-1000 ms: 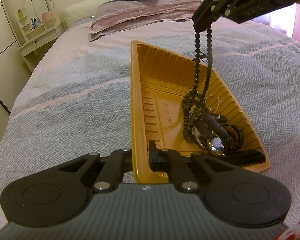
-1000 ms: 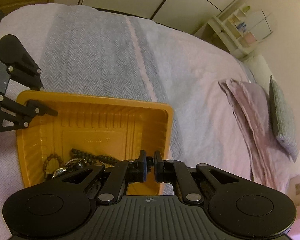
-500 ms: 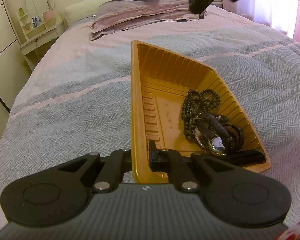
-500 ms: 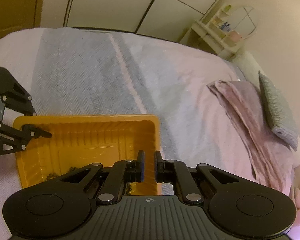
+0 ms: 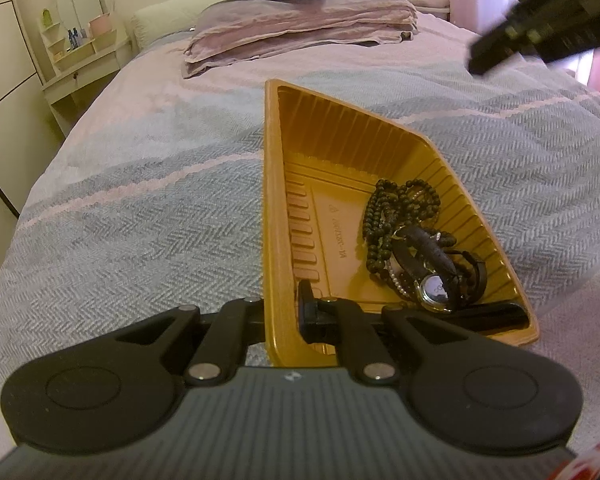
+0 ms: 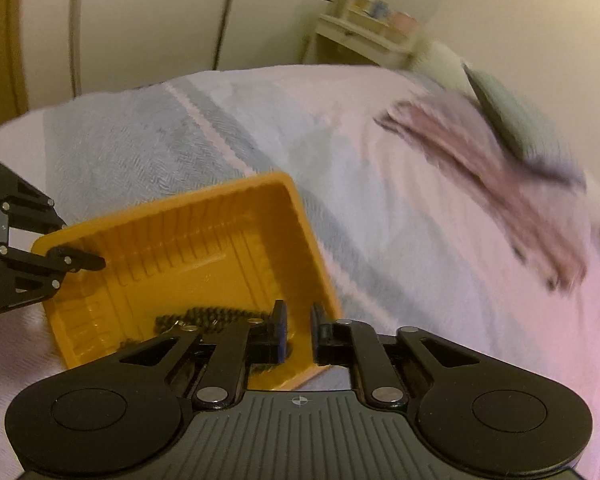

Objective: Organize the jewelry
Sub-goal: 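Lower the bead strand into the tray and open the right tool, then set the orange tray down on the bed and open the left tool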

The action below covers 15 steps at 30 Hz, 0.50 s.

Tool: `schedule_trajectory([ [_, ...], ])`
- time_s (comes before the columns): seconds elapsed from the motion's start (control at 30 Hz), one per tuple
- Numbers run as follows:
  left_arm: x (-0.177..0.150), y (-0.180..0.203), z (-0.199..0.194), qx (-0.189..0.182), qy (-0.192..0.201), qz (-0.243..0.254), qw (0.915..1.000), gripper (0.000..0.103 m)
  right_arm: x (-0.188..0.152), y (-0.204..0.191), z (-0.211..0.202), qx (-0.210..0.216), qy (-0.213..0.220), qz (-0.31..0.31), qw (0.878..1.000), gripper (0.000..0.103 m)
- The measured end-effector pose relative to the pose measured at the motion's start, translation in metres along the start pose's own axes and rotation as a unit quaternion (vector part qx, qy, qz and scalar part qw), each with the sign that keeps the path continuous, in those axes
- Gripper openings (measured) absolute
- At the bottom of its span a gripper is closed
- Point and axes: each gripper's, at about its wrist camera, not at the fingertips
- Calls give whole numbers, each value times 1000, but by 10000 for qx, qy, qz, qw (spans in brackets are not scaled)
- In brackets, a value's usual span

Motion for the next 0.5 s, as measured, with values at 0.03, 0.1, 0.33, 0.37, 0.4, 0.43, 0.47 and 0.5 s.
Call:
schedule_trajectory([
  [0.03, -1, -1, 0, -8, -3, -28, 10000, 6, -7, 1, -1, 7, -4, 157, 9999, 46],
  [0.1, -3, -3, 1, -30, -17, -101, 9999, 6, -25, 4, -5, -7, 78, 492, 9988, 62],
  [0.33, -12, -16, 5, -195, -92, -511, 9985, 7, -86, 12, -20, 38, 182, 1974, 9802, 62],
  [0.37, -14, -18, 5, -219, -103, -581, 9980, 7, -95, 14, -22, 45, 221, 2208, 9751, 62],
  [0.4, -16, -21, 6, -248, -112, -659, 9975, 7, -103, 16, -24, 84, 224, 2434, 9696, 62],
  [0.43, -17, -24, 7, -269, -124, -735, 9969, 8, -111, 19, -26, 127, 235, 2634, 9643, 62],
  [0.47, -19, -27, 7, -293, -124, -823, 9961, 11, -117, 20, -27, 142, 256, 2806, 9594, 62],
  [0.5, -21, -31, 7, -371, -103, -949, 9947, 11, -125, 20, -29, 156, 280, 2981, 9540, 63],
])
Point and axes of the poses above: each gripper's, at about its wrist camera, not at the fingertips, and z roughly the way its jaws point, y to its right, x to its top, and after that the axes turned 3 degrees about -z, right-handed
